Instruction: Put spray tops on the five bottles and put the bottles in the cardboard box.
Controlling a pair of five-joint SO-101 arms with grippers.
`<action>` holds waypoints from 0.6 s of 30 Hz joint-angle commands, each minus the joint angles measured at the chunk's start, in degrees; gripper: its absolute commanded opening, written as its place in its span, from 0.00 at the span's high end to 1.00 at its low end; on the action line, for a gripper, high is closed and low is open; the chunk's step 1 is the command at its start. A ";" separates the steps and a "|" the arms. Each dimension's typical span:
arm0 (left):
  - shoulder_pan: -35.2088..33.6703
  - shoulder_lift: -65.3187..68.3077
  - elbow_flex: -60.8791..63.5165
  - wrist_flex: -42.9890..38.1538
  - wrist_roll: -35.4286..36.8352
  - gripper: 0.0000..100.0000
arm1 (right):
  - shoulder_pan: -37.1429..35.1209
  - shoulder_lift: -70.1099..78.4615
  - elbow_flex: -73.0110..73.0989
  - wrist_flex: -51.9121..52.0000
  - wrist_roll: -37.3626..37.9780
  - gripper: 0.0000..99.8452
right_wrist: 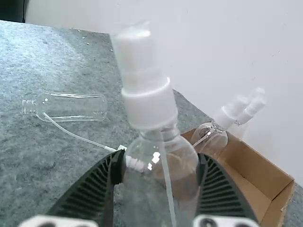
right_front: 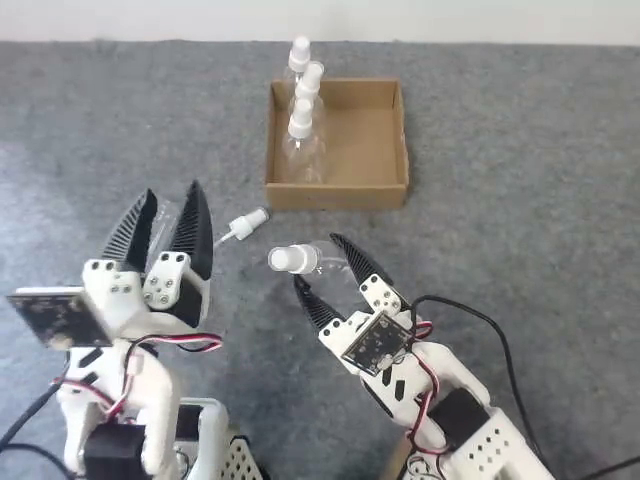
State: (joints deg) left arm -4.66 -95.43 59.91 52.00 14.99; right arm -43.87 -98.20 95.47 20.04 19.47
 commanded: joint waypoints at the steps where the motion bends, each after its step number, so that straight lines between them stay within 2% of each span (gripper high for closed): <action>1: -0.79 -0.26 0.48 -1.58 1.14 0.84 | 0.75 -2.33 0.70 -2.24 0.70 0.89; 6: -0.26 -0.26 8.04 -3.60 1.14 0.84 | 0.75 -2.33 0.53 -2.24 0.26 0.88; 11: -0.09 -0.26 14.02 -6.51 1.14 0.84 | 0.75 -2.42 0.35 -2.24 -4.13 0.88; 18: 7.30 -0.26 16.04 -6.51 0.26 0.84 | 0.75 -2.42 0.88 -4.00 -4.04 0.88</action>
State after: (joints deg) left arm -0.79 -94.99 76.26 47.25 15.43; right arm -43.87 -98.20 95.47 18.11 16.31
